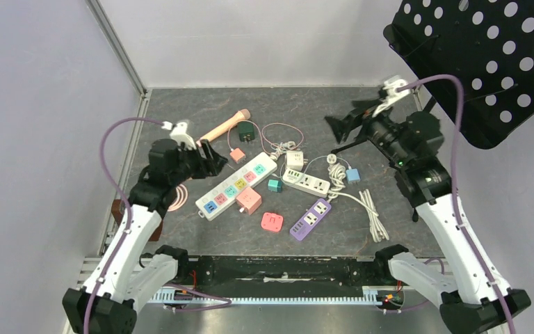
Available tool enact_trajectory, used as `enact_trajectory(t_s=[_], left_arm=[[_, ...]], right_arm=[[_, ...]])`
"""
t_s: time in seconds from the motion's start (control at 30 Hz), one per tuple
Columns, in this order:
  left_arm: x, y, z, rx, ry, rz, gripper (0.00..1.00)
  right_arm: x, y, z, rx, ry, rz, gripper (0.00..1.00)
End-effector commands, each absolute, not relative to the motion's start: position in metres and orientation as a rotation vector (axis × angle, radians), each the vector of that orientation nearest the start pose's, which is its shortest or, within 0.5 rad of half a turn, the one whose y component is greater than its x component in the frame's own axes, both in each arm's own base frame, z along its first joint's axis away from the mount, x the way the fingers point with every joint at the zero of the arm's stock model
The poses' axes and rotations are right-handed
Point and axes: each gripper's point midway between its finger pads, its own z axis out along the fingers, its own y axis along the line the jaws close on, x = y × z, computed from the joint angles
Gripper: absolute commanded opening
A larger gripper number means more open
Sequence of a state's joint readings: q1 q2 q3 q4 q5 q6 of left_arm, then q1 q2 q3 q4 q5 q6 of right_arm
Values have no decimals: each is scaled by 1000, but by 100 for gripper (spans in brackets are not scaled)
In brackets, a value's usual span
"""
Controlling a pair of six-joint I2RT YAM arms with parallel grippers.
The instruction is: Insert the plug
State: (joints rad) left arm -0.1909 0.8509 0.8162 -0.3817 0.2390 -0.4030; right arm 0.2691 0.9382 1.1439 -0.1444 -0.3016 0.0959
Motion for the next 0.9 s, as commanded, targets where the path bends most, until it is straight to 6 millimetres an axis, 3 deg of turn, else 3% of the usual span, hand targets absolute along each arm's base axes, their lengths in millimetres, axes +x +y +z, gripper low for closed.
enact_trajectory(t_s=[0.0,0.13,0.27,0.4,0.53,0.73,0.87], left_arm=[[264,-153,202,105,2097,-703,74],[250,-181,157,293,2182,-680,74],[243,-200,135,480,2162,-654,76],[237,-215,120,641,2137,-608,77],[251,-214,106,629,2195,-493,77],[259,-209,95,650,2264,-301,77],[256,-214,90,666,2285,-299,78]], right_arm=[[300,190,377,-494,1517,544,91],[301,233,321,-568,1658,555,95],[303,257,281,-580,1774,581,98],[311,262,248,-514,1895,585,98],[311,266,220,-489,1992,595,98],[313,262,199,-454,2069,559,98],[316,257,188,-423,2112,522,98]])
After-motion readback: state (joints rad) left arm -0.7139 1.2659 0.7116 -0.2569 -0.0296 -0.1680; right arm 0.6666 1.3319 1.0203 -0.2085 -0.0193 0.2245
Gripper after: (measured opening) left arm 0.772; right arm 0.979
